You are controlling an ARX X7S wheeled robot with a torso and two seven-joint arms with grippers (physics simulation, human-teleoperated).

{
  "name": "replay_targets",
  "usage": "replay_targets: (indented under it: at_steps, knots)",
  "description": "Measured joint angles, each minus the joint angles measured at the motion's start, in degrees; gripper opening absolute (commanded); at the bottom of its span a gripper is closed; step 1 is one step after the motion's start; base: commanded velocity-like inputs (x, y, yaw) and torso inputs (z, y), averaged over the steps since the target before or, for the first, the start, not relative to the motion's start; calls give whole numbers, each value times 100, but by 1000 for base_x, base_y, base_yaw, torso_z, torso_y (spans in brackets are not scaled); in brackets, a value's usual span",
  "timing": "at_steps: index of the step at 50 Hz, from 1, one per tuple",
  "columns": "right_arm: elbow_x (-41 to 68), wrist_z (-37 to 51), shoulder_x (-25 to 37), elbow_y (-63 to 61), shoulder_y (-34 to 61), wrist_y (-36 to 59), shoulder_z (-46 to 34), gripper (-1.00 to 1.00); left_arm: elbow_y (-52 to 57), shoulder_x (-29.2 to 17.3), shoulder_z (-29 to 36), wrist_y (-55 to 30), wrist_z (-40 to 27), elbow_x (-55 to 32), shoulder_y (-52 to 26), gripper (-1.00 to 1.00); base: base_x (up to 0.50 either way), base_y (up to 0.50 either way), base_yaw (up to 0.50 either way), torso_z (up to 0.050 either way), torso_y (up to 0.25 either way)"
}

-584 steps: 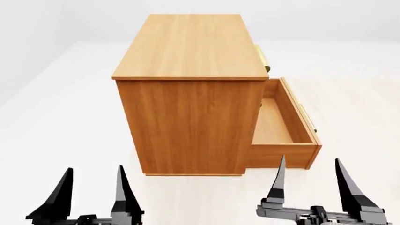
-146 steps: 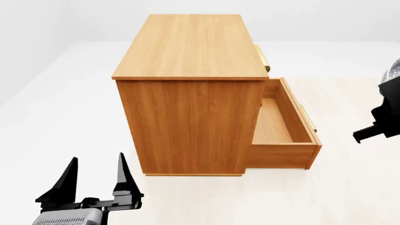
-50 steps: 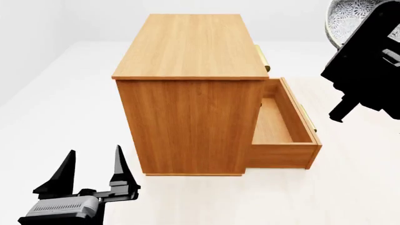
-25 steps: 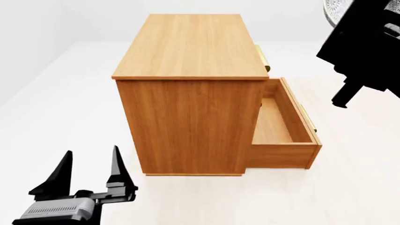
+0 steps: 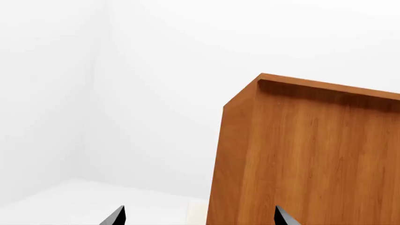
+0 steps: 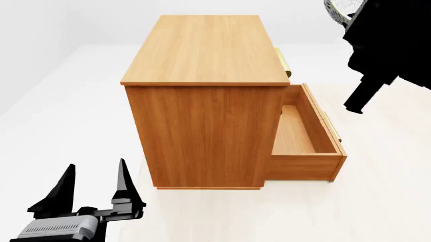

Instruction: Put the bowl on top of the cabinet.

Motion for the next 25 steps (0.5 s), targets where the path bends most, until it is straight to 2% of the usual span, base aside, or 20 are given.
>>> replay_targets:
  at_steps: [12,25]
  knots:
    - [525,-446,-266,-56,38,330,1004,-100,-21,0,19,-78,-10,-33,-94,100,0,0,0,0,1]
    - [766,-631,-393,55,-11,426,1568,-100,-18,-15,35,-174,-25,-70,-193,100,0,0,0,0,0]
